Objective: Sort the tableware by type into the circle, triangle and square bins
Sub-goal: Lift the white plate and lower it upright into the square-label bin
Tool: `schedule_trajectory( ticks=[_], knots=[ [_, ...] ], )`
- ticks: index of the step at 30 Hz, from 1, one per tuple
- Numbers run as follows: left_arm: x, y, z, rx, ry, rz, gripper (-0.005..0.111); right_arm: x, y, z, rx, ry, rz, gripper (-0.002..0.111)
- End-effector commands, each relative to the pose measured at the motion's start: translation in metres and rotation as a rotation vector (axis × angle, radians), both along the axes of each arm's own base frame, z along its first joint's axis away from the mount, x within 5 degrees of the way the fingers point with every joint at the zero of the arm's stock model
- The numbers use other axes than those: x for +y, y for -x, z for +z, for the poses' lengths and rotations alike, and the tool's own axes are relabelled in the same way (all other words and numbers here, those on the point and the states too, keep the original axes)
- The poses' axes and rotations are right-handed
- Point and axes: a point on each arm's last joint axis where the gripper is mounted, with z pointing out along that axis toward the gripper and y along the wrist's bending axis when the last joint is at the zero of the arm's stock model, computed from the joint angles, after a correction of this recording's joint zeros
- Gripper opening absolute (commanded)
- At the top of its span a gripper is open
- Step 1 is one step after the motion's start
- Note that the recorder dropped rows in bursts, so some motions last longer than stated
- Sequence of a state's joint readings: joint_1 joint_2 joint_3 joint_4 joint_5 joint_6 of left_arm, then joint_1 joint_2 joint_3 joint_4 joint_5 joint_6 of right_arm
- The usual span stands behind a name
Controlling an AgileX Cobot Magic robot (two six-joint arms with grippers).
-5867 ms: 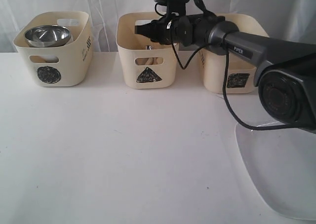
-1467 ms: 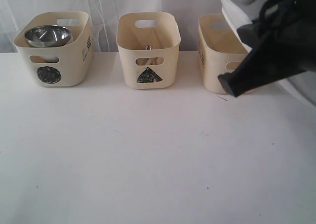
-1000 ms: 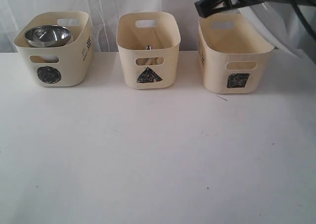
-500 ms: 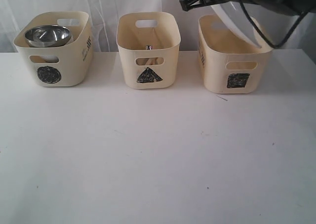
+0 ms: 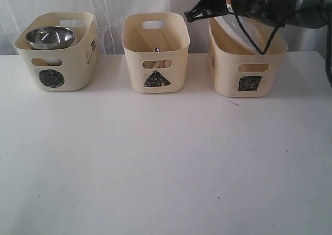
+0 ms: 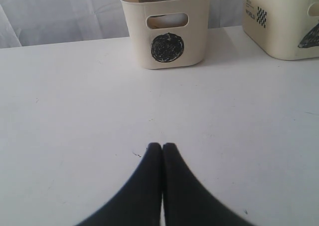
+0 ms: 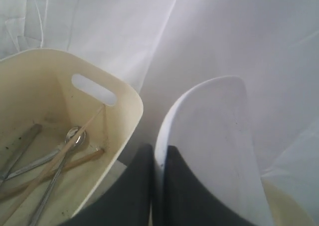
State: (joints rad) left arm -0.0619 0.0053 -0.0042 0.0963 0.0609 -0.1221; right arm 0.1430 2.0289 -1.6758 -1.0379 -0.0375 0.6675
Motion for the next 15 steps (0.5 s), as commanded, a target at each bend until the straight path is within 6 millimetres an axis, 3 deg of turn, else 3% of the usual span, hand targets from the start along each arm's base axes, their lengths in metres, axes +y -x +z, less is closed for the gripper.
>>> schedule_trajectory(
  ticks=[1, 7, 15],
  knots=[
    [0.0, 0.0, -0.001, -0.002, 0.008, -0.004, 0.0, -0.005, -0.004, 0.005, -0.022, -0.008, 0.001, 0.002],
    [0.0, 0.0, -0.001, -0.002, 0.008, -0.004, 0.0, -0.008, -0.003, 0.005, -0.007, -0.034, -0.034, 0.021],
    [0.0, 0.0, -0.001, -0.002, 0.008, -0.004, 0.0, -0.012, 0.006, 0.026, -0.031, -0.038, -0.07, 0.023]
  ],
)
